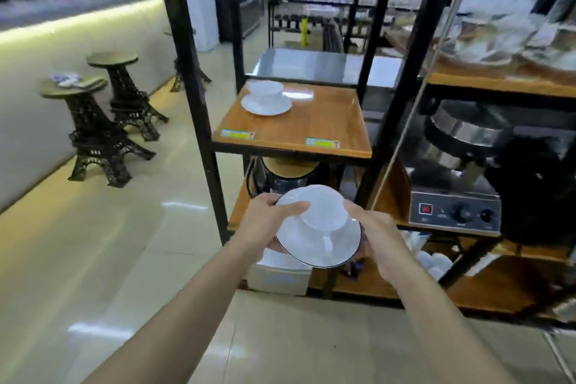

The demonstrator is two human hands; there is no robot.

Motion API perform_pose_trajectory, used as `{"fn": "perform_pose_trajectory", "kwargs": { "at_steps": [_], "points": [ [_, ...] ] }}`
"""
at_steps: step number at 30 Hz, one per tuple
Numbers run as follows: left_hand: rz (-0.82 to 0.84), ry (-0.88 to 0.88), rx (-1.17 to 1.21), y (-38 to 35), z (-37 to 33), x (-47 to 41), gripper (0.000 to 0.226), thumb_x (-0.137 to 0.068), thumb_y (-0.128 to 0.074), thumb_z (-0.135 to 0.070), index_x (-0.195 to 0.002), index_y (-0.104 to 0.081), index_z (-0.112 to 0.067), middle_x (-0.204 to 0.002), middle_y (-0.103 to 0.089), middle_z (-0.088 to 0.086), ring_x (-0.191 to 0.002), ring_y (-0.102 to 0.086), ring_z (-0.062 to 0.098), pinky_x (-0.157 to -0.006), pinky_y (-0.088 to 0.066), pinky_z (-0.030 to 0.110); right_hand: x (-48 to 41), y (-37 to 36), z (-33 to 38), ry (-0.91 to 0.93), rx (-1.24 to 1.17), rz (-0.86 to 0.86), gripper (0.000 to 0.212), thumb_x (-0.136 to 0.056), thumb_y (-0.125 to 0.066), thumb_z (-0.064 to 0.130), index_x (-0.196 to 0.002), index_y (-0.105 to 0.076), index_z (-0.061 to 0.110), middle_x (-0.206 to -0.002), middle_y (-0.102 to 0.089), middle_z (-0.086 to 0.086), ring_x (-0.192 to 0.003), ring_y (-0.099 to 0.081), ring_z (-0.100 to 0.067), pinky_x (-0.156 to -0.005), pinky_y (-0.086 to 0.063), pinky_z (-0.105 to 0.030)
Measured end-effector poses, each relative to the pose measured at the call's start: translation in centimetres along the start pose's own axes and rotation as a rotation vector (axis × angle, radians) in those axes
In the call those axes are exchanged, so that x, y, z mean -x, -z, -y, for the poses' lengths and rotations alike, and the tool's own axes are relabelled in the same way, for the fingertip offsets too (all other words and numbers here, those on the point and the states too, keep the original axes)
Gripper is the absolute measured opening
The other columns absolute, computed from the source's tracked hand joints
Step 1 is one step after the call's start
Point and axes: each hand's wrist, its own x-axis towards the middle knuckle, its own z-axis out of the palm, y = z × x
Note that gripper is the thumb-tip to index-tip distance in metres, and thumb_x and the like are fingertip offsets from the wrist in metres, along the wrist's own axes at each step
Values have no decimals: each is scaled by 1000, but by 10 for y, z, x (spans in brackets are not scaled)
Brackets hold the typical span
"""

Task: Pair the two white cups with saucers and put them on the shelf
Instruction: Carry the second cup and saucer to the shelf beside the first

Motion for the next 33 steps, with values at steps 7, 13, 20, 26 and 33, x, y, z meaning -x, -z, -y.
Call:
{"fn": "perform_pose_trajectory", "kwargs": {
  "at_steps": [7,13,20,26,33],
  "points": [
    [-68,30,86,0,-43,-105,35,-74,-75,-31,-97,-66,-6,-93,-71,10,-80,-69,28,-64,-59,46,-114,-15,65,22,-1,37,33,-85,-63,40,-98,-66,10,-99,-66,-10,-85,-63,-26,-54,-50,-31],
    [-50,14,95,-2,-72,-178,45,-74,-74,-33,-107,-64,-4,-99,-66,15,-88,-66,34,-50,-52,31,-179,-19,95,-28,-5,11,49,-82,-65,44,-110,-62,3,-113,-64,-15,-98,-62,-32,-65,-57,-39],
    [-6,55,118,-10,-99,-262,43,-72,-75,-35,-104,-60,-11,-106,-65,8,-93,-64,27,-66,-56,37,-247,-22,121,-29,-6,-89,41,-82,-64,46,-103,-66,11,-105,-67,-10,-98,-63,-33,-91,-53,-51],
    [51,-22,-11,-23,-126,-319,33,-78,-71,-34,-90,-60,-5,-74,-58,4,-64,-58,17,-52,-49,28,-292,-18,139,-33,29,-195,49,-83,-60,51,-113,-64,13,-107,-67,-10,-98,-62,-30,-94,-50,-47],
    [96,57,-35,-37,-138,-353,22,-82,-70,-34,-91,-56,-19,-83,-58,-2,-75,-57,17,-62,-57,35,-319,-13,146,-18,40,-264,48,-86,-59,47,-117,-61,11,-107,-66,-11,-98,-61,-30,-94,-50,-48]
  ]
}}
